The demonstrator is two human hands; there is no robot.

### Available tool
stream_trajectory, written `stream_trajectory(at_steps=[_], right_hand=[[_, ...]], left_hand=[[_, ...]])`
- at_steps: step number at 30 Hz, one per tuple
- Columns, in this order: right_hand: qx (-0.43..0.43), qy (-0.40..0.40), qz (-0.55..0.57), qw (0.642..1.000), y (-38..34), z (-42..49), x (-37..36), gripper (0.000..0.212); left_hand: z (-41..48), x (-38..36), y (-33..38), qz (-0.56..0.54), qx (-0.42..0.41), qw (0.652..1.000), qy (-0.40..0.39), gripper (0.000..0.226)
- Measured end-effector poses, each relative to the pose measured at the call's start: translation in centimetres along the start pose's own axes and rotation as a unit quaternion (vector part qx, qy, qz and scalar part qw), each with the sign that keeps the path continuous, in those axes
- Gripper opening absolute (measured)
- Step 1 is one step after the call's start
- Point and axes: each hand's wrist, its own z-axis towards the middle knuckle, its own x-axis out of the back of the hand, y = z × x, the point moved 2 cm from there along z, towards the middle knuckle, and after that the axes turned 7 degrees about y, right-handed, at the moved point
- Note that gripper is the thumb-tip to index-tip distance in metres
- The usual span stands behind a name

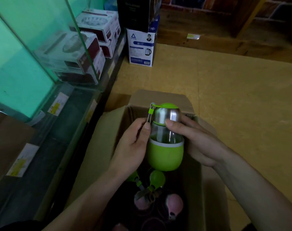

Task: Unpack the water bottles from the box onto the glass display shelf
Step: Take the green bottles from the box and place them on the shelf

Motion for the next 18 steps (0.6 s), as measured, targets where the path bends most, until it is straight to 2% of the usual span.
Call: stream_trajectory(at_steps=[6, 9, 15, 18], right_hand=[[-0.02, 0.008, 0.043, 0.999, 1.0, 0.8, -0.2, 0.055], [-0.04, 0.01, 0.029, 0.999, 1.3, 1.1, -0.2, 0.059], [-0.064, 0.028, 0.036, 0.997, 1.4, 0.9, -1.0, 0.05], [-0.082, 0.044, 0.044, 0.995, 1.4, 0.8, -1.3, 0.053]], left_hand=[[-1.8, -0.3, 0.5, -0.038, 0.086, 0.992, -0.083, 0.037], [-2.0, -0.7, 0.4, -0.067, 0.115, 0.985, -0.112, 0.054], [-1.8, -0.5, -0.7, -0.08, 0.166, 0.978, -0.093, 0.056], [-1.9, -0.3, -0.9, -0.099, 0.199, 0.972, -0.078, 0.054]])
